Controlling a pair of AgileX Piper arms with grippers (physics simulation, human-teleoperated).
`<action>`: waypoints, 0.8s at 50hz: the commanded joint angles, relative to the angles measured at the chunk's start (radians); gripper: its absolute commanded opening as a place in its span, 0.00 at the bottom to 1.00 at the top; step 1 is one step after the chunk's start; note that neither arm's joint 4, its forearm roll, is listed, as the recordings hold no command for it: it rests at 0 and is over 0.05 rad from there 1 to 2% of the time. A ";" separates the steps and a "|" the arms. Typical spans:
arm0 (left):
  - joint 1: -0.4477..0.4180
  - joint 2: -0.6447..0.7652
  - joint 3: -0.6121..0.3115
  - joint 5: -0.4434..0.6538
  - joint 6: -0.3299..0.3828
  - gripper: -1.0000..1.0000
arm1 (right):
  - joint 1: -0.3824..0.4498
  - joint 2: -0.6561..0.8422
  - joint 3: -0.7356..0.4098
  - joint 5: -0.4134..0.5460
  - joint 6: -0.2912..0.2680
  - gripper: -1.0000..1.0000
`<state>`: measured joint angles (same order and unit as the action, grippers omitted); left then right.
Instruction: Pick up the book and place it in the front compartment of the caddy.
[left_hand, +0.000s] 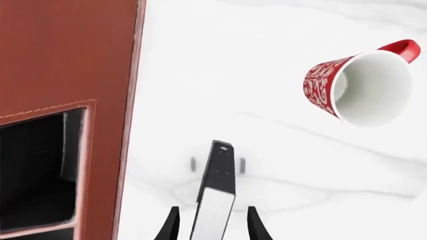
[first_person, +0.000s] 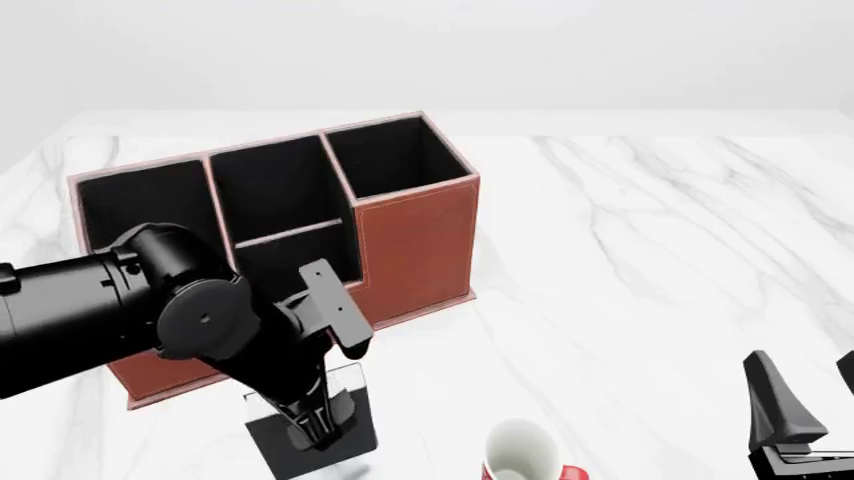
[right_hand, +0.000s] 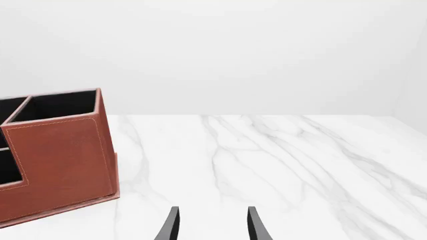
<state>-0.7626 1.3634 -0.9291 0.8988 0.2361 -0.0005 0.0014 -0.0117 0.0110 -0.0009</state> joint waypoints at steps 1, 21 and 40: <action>-0.042 0.007 0.023 -0.026 -0.041 1.00 | 0.000 0.001 0.001 -0.002 0.000 1.00; 0.034 0.013 -0.026 0.042 0.081 0.00 | 0.000 0.001 0.001 -0.002 0.000 1.00; 0.191 0.000 -0.267 0.289 0.362 0.00 | 0.000 0.001 0.001 -0.002 0.000 1.00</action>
<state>-0.6257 1.3660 -1.0865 1.0878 0.4776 -0.0004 0.0014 -0.0117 0.0110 -0.0009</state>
